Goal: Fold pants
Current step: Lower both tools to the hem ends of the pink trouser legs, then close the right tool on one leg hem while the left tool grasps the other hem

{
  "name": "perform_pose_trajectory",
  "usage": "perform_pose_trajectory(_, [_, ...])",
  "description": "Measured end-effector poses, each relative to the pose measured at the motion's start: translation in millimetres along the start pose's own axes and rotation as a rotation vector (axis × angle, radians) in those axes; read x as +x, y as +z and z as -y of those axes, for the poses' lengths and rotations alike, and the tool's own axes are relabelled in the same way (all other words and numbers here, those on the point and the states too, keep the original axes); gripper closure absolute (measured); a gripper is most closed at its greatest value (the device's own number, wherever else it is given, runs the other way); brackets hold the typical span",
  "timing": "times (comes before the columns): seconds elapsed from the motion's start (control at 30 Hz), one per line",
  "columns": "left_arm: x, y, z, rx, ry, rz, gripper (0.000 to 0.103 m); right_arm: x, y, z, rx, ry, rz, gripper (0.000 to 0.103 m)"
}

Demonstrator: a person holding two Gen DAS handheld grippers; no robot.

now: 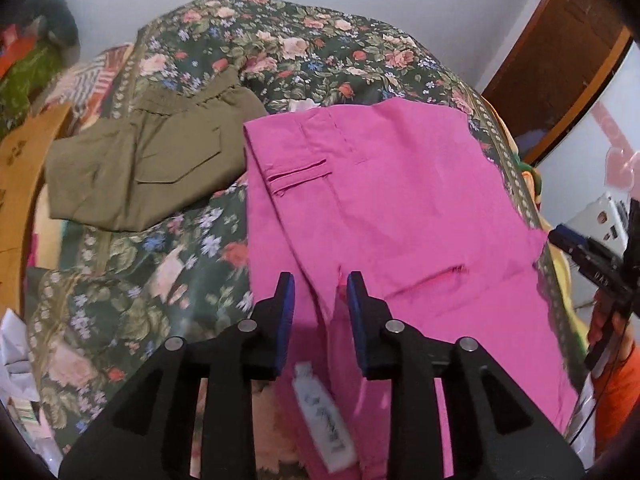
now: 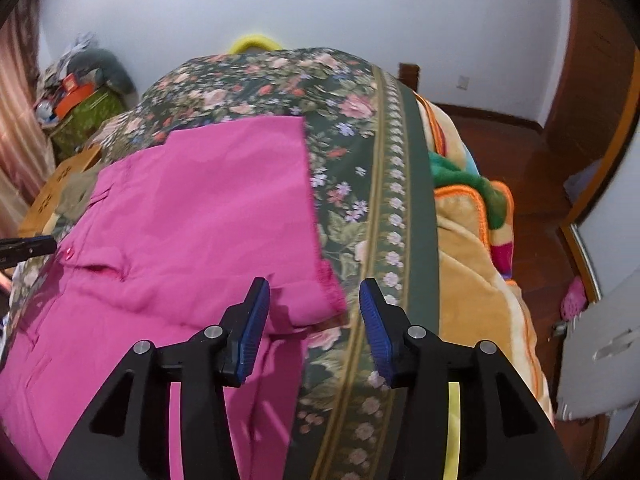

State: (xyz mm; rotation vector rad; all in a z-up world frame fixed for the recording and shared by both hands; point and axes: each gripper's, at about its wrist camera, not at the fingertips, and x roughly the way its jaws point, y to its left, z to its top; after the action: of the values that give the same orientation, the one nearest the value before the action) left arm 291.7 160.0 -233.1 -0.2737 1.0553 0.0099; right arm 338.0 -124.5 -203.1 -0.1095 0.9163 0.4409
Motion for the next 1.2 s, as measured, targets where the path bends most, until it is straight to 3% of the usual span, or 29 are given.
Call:
perform_pose_trajectory(0.13, [27.1, 7.1, -4.7, -0.045, -0.046, -0.065, 0.075, 23.5, -0.3, 5.6, 0.053, 0.027, -0.048, 0.06])
perform_pose_trajectory(0.2, [30.5, 8.6, -3.0, -0.045, -0.043, -0.059, 0.075, 33.3, -3.7, 5.1, 0.062, 0.044, -0.071, 0.06])
perform_pose_trajectory(0.23, [29.9, 9.3, -0.9, -0.035, -0.038, -0.054, 0.076, 40.0, -6.2, 3.8, 0.065, 0.055, -0.089, 0.065])
perform_pose_trajectory(0.27, [29.6, 9.6, 0.2, -0.031, -0.032, -0.049, 0.078, 42.8, -8.0, 3.4, 0.068, 0.065, -0.093, 0.076])
perform_pose_trajectory(0.33, [29.7, 10.4, 2.5, -0.017, -0.008, -0.04, 0.089, 44.2, -11.2, 1.4, 0.07, 0.081, -0.085, 0.083])
perform_pose_trajectory(0.37, [29.1, 10.6, 4.1, -0.005, 0.005, -0.032, 0.091, 43.6, -11.9, -0.5, 0.061, 0.072, -0.08, 0.096])
perform_pose_trajectory(0.47, [26.6, 12.5, 6.9, 0.018, 0.044, -0.01, 0.094, 41.5, -13.8, -6.6, 0.009, 0.045, -0.082, 0.097])
perform_pose_trajectory(0.53, [23.6, 11.8, 10.2, 0.055, 0.114, 0.022, 0.095, 38.2, -15.9, -9.4, -0.033, 0.026, -0.079, 0.097])
perform_pose_trajectory(0.67, [30.4, 7.6, 2.0, 0.047, 0.137, 0.015, 0.095, 33.4, -21.5, -7.8, -0.07, -0.002, -0.081, 0.098])
perform_pose_trajectory(1.03, [4.4, 9.2, -17.3, 0.054, 0.149, 0.036, 0.094, 2.7, -8.1, 8.0, -0.042, -0.058, -0.078, 0.095])
perform_pose_trajectory(1.1, [-2.7, 15.6, -25.7, 0.036, 0.15, 0.05, 0.092, -6.5, 0.5, 9.3, -0.027, -0.046, -0.051, 0.085])
perform_pose_trajectory(1.17, [-5.4, 22.6, -31.1, 0.025, 0.152, 0.059, 0.089, -13.6, 12.1, 7.2, -0.024, -0.031, -0.013, 0.063])
perform_pose_trajectory(1.2, [-6.3, 28.9, -34.6, 0.021, 0.155, 0.066, 0.084, -16.1, 17.4, 4.8, -0.029, -0.026, 0.008, 0.063])
